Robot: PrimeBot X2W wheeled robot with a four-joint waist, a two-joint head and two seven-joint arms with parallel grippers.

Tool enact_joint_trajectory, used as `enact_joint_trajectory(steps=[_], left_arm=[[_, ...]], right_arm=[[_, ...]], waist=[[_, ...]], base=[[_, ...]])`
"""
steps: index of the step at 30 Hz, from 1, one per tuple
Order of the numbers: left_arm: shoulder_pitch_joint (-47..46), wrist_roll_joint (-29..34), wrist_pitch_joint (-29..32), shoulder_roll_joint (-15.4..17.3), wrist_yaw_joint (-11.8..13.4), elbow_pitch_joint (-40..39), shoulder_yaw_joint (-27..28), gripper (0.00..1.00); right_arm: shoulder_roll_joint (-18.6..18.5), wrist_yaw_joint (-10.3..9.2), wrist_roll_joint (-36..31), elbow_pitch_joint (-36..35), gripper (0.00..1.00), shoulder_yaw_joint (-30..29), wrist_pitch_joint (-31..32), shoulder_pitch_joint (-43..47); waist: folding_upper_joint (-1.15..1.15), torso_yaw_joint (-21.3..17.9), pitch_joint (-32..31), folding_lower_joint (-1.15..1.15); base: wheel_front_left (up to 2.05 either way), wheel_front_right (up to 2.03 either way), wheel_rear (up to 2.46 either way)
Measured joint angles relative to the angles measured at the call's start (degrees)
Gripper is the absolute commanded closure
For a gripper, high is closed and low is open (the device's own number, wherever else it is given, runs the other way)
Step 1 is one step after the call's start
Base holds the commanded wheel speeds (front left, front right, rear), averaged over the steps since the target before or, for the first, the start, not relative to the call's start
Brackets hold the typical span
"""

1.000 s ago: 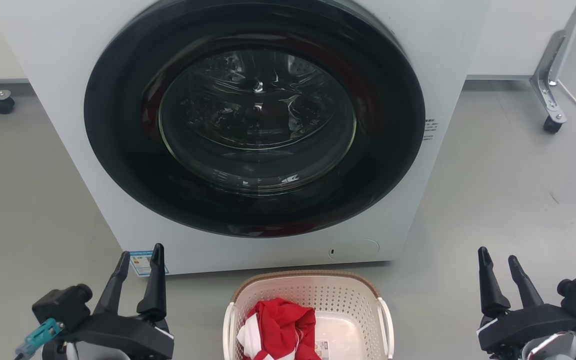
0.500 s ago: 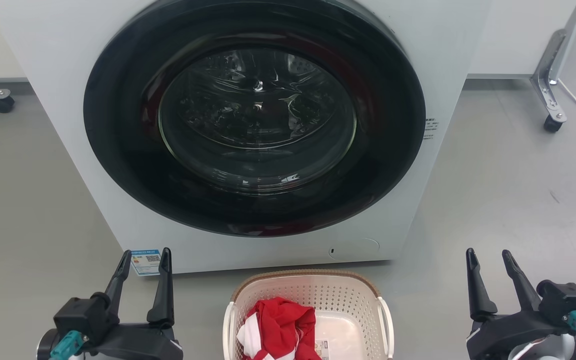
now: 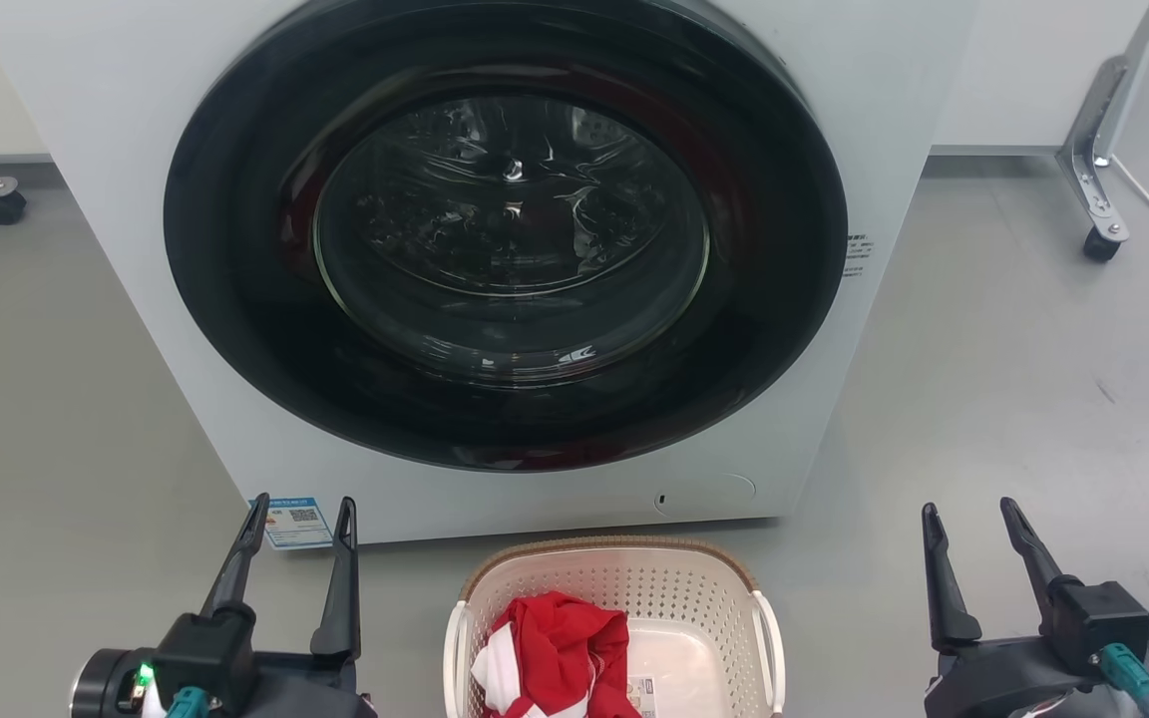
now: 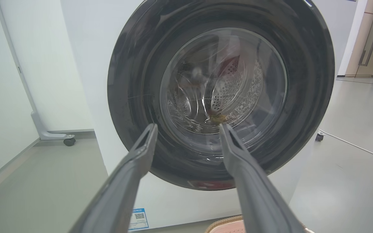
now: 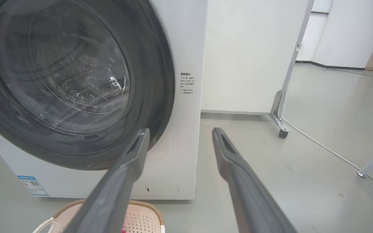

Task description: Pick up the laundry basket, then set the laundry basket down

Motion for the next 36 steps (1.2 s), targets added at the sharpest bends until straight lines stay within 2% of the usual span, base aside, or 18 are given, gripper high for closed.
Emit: enact_joint_trajectory(steps=[6,36], left_arm=[[0.27,2.82,-0.70,-0.36,0.51,-0.37,0.04,0.00],[1.06,0.63,-0.70,-2.44,0.34,0.57,1.43,0.00]], right_arm=[[0.11,-0.51,-3.53,-0.09,0.00,0.09,-0.99,0.04],[1.14,0.11,-4.09,-0.26,0.00,-0.99,-0.99,0.34]], waist=[[0.00,-0.03,0.08,0.00],[0.00,0.29,0.61,0.00]], base=[[0.00,0.00,0.00],[0.00,0.00,0.00]])
